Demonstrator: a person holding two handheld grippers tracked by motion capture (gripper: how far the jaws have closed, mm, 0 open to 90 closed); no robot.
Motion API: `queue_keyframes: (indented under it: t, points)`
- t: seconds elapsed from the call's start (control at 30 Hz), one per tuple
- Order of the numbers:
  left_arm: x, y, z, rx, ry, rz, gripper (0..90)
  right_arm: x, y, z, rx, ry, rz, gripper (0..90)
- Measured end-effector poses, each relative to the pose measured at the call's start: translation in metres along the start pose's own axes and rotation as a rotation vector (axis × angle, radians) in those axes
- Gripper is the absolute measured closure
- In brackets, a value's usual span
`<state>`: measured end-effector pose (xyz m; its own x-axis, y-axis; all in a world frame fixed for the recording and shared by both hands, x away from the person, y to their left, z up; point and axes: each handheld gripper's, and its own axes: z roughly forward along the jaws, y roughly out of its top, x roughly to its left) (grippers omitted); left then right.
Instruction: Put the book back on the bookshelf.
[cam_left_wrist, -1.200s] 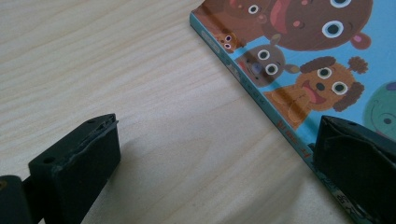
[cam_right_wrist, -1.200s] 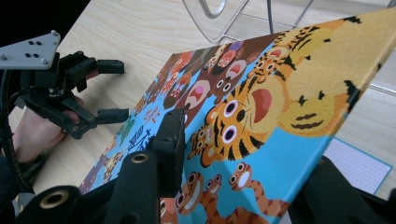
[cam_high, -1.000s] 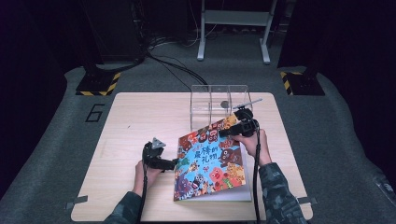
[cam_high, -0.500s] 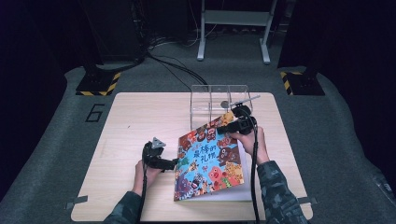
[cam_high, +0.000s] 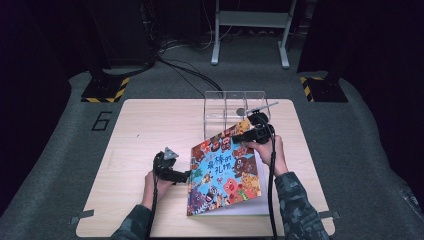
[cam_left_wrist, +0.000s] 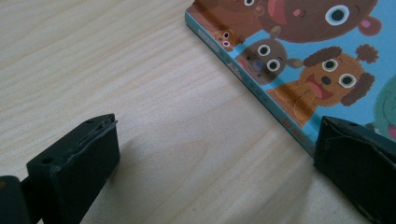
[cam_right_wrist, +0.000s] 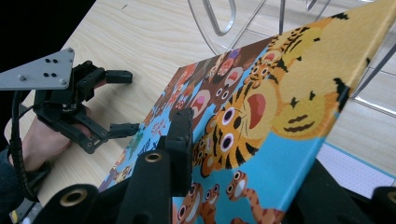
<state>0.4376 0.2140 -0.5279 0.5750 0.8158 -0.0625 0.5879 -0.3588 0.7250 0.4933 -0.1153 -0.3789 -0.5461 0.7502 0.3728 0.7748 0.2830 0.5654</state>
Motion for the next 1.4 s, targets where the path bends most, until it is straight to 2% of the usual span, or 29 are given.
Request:
queue_keyframes:
  t: [0.03,0.07,0.1,0.17,0.2,0.23,0.3,0.37,0.57,0.63,0.7,0.87,1.03,1.13,1.23,1.27,1.4]
  points:
    - [0.0,0.0,0.0,-0.028,-0.01,-0.028,0.2,-0.001,0.0,0.0,-0.001,-0.002,-0.001,66.0]
    - [0.002,0.0,-0.001,-0.026,-0.03,-0.038,0.2,-0.001,0.0,0.0,-0.003,0.002,0.008,66.0]
    - [0.0,0.0,-0.001,-0.061,-0.028,-0.067,0.2,-0.001,-0.001,0.0,-0.001,0.002,0.006,66.0]
    - [-0.003,0.003,0.0,-0.056,-0.032,-0.046,0.2,-0.002,-0.001,0.001,0.0,0.004,0.012,66.0]
    - [-0.004,0.005,0.001,-0.029,-0.038,-0.018,0.2,-0.003,-0.001,0.001,-0.002,0.006,0.012,66.0]
    - [-0.005,0.005,0.002,-0.04,-0.026,-0.017,0.1,-0.003,-0.001,0.001,0.0,0.005,0.012,65.9]
    - [-0.003,0.004,0.003,-0.013,-0.034,-0.01,0.2,-0.003,0.0,0.001,-0.001,0.003,0.007,65.0]
    - [-0.002,0.002,0.004,-0.029,-0.04,-0.013,0.2,-0.002,0.002,0.0,-0.003,0.016,0.002,63.1]
    - [-0.001,0.003,0.004,-0.019,-0.06,0.002,0.2,0.001,0.012,-0.001,-0.005,0.033,-0.006,60.0]
    - [-0.001,0.003,0.004,-0.022,-0.058,0.002,0.2,0.0,0.016,-0.002,-0.009,0.047,0.001,59.6]
    - [-0.001,0.002,0.004,-0.022,-0.06,0.004,0.2,-0.001,0.021,-0.004,-0.013,0.041,0.004,59.6]
    - [0.0,0.003,0.004,-0.023,-0.063,0.012,0.2,-0.008,0.031,-0.001,0.009,0.043,0.022,60.5]
    - [0.0,0.003,0.004,-0.025,-0.066,0.012,0.2,-0.013,0.039,0.005,0.03,0.027,0.026,65.0]
    - [0.0,0.003,0.004,-0.024,-0.066,0.013,0.2,-0.013,0.041,0.011,0.056,-0.004,0.023,66.7]
    - [0.0,0.003,0.004,-0.024,-0.067,0.012,0.2,-0.013,0.041,0.011,0.052,-0.009,0.017,67.3]
    - [-0.001,0.002,0.005,-0.035,-0.063,0.007,0.2,-0.013,0.041,0.011,0.051,-0.012,0.009,67.5]
    - [0.0,0.003,0.004,-0.022,-0.066,0.013,0.2,-0.009,0.039,0.01,0.036,-0.023,-0.025,67.5]
